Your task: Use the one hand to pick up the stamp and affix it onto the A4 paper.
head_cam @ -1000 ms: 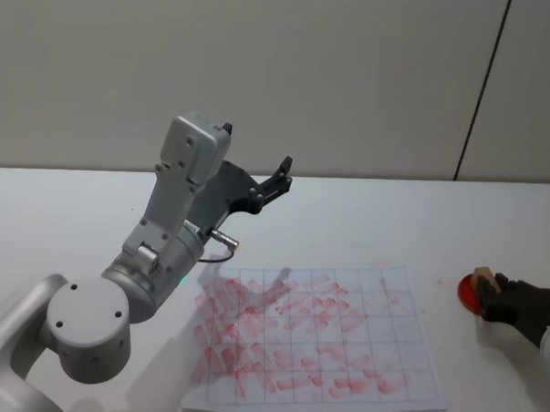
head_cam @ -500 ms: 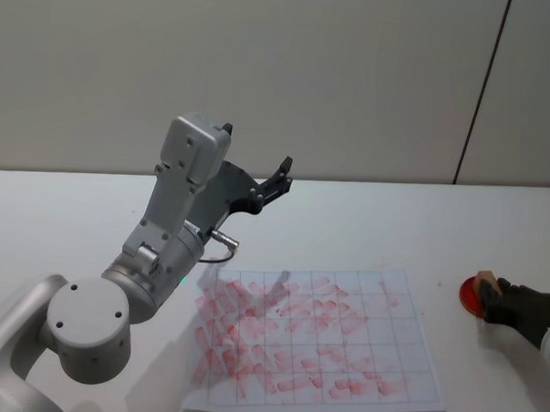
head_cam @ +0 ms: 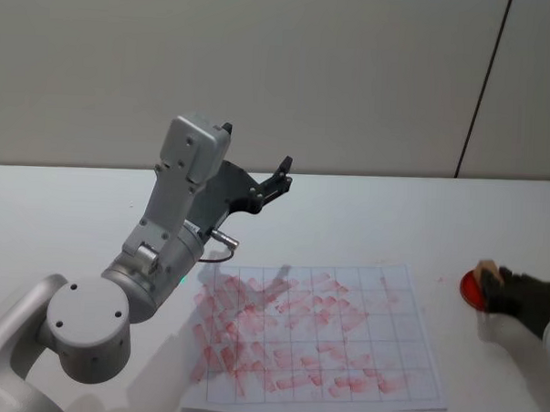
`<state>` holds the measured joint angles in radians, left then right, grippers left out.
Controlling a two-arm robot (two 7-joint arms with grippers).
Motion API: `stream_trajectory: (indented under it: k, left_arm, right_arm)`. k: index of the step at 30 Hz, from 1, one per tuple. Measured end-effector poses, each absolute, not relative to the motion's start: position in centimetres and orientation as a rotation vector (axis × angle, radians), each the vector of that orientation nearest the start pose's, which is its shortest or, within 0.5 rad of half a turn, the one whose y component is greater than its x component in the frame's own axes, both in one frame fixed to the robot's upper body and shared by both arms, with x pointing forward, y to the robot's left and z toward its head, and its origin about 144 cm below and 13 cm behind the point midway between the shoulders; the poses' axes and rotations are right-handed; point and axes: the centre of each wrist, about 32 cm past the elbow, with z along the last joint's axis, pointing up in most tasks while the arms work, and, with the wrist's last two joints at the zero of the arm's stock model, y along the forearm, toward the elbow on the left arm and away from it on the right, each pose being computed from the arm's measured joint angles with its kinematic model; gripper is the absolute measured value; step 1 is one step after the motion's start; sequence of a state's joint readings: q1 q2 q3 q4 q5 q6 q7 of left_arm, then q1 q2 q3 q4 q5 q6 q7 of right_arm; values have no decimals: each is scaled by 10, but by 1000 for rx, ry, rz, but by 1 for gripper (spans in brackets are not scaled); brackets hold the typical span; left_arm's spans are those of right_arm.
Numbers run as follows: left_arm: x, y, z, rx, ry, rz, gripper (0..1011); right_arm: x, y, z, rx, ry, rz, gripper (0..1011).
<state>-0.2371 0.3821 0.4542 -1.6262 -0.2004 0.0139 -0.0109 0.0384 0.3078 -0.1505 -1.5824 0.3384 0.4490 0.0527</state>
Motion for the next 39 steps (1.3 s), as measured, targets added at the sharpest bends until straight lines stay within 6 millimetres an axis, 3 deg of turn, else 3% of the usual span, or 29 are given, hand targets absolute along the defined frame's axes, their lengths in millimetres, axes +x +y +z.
stream_trajectory:
  k: [11,19,27,39]
  left_arm:
    - [492,198,1204,61,-268,1124,1001]
    - [492,198,1204,61,-268,1124,1001]
    - [492,198,1204,61,-268,1124,1001]
    - [492,198,1204,61,-268,1124,1001]
  right_arm:
    - [467,-260,1190,-251,216,-1307,213]
    - [466,-240,1212,-223,141,-1233,213]
    - [466,-220,1214,-263,132,-1159,213]
    - [466,-201,1196,-350,170,-1094,213]
